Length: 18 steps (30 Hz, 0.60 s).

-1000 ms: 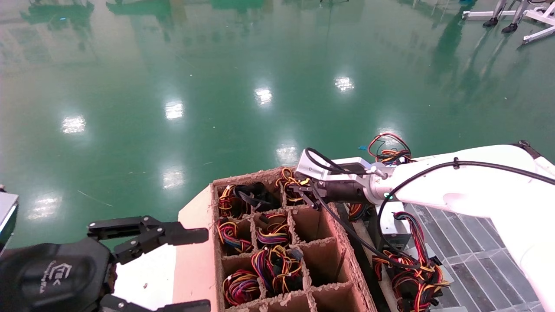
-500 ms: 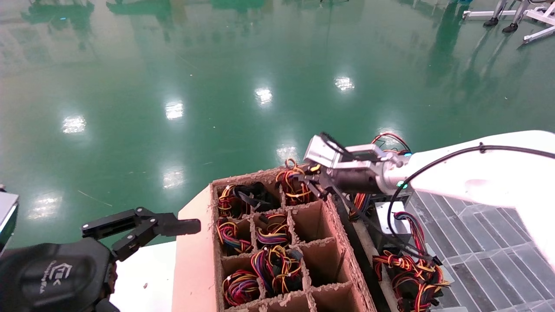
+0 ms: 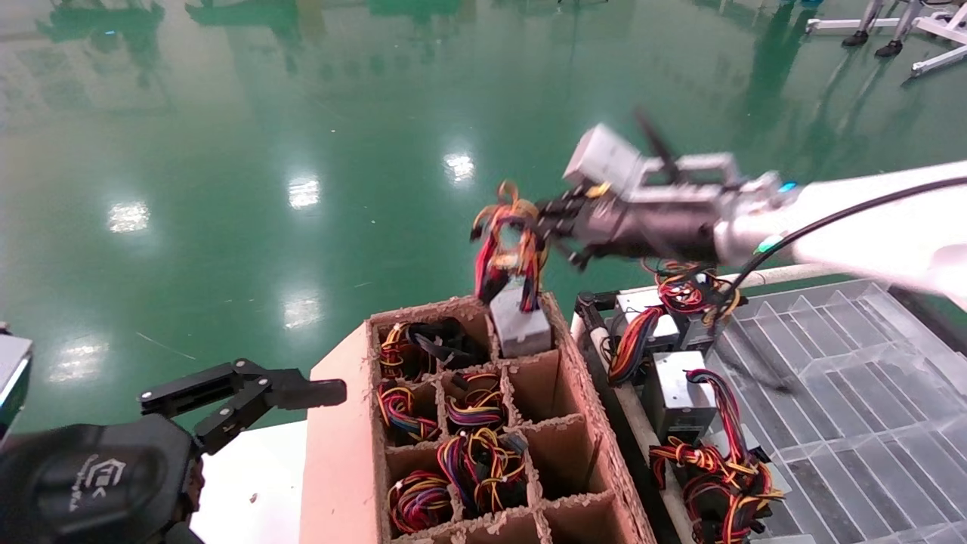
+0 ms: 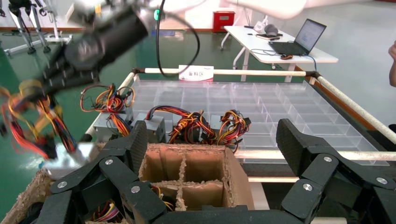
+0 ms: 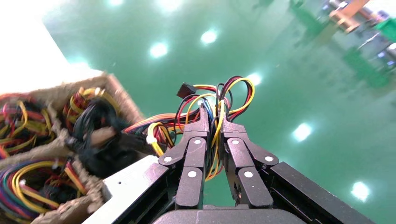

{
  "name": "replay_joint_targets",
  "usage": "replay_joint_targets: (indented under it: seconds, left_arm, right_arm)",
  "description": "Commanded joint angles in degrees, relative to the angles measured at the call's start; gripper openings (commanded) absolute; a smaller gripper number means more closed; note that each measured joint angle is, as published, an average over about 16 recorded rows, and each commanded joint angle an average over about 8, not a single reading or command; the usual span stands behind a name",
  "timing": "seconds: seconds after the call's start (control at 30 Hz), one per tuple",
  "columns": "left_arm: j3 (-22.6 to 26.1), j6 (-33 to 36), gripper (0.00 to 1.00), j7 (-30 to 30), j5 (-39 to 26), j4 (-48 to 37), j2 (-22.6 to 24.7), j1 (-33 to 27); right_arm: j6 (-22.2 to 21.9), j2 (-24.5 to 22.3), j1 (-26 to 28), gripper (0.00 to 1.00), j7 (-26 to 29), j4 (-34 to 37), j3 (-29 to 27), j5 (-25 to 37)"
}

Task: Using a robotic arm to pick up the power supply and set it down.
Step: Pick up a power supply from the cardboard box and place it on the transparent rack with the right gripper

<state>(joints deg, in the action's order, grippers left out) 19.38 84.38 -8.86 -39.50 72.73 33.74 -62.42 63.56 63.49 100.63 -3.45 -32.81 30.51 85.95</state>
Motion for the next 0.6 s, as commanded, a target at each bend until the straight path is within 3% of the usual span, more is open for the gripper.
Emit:
replay_joint_targets:
  seconds: [0.03, 0.4, 0.6]
  left_arm:
    - [0.0, 0.0, 1.0, 0.0, 0.0, 0.0, 0.0, 0.0]
    - [0.01, -0.01, 1.0, 0.01, 0.01, 0.0, -0.01, 0.0]
    - [0.02, -0.01, 1.0, 0.01, 0.01, 0.0, -0.01, 0.0]
  right_arm:
    - [0.79, -1.22, 0.56, 0.0, 1.13, -2.14, -0.43, -0.53]
    - [1.08, -11.25, 2.75, 0.0, 10.51, -17.57, -3.83, -2.08]
    - [1.78, -17.25, 5.45, 0.0, 14.56, -22.04, -5.06, -0.95]
